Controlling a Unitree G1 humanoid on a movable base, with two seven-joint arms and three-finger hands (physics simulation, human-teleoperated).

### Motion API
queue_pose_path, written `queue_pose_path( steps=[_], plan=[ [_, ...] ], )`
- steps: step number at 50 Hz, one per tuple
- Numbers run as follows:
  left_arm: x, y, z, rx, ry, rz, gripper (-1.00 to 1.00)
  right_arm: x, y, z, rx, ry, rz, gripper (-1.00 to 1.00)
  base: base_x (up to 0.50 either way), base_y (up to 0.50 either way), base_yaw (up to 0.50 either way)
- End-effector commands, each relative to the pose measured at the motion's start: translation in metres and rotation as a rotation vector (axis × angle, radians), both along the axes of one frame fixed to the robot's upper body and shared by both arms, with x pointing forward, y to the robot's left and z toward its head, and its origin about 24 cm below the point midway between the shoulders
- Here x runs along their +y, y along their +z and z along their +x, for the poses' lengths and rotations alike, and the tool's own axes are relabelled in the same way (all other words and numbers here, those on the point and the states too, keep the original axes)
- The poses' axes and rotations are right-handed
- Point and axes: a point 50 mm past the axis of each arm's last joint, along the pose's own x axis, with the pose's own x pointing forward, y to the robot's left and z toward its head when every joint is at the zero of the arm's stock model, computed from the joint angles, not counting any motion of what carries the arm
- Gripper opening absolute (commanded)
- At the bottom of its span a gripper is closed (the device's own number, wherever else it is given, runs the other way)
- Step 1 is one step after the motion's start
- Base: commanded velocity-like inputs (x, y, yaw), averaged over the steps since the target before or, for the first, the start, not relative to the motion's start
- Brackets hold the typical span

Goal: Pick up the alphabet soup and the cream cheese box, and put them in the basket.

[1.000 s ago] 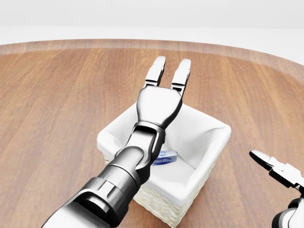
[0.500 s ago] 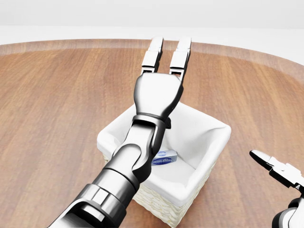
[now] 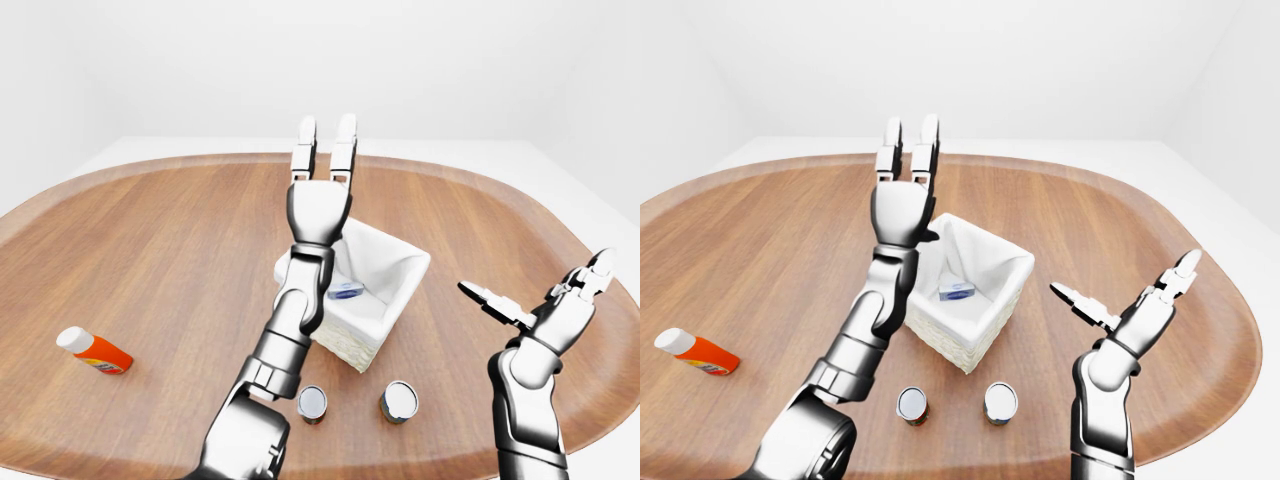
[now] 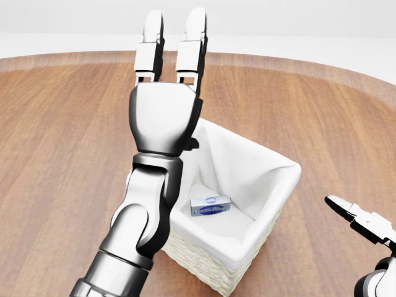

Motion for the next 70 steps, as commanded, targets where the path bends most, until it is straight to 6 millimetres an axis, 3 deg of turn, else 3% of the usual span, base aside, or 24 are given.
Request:
queue_pose_path(
  steps=[1, 16, 36, 57, 70],
  plan=[
    [0.031, 0.016, -0.017, -0.081, 0.065, -0.03, 1.0, 0.0, 0.0, 0.0, -0.001, 0.0, -0.002, 1.0, 0.0, 0.0, 0.0],
    [0.066, 0.017, -0.024, -0.105, 0.144, -0.049, 1.0, 0.0, 0.001, -0.002, -0.005, -0.003, -0.004, 1.0, 0.0, 0.0, 0.0],
    [0.114, 0.04, -0.041, -0.166, 0.225, -0.086, 1.0, 0.0, -0.001, 0.0, 0.005, 0.0, -0.006, 1.0, 0.0, 0.0, 0.0],
    [0.183, 0.039, -0.045, -0.141, 0.338, -0.177, 1.0, -0.001, 0.0, 0.001, 0.005, 0.0, -0.007, 1.0, 0.0, 0.0, 0.0],
    [0.2, 0.046, -0.053, -0.149, 0.356, -0.185, 1.0, -0.001, -0.002, 0.003, 0.013, 0.001, -0.006, 1.0, 0.0, 0.0, 0.0]
  ],
)
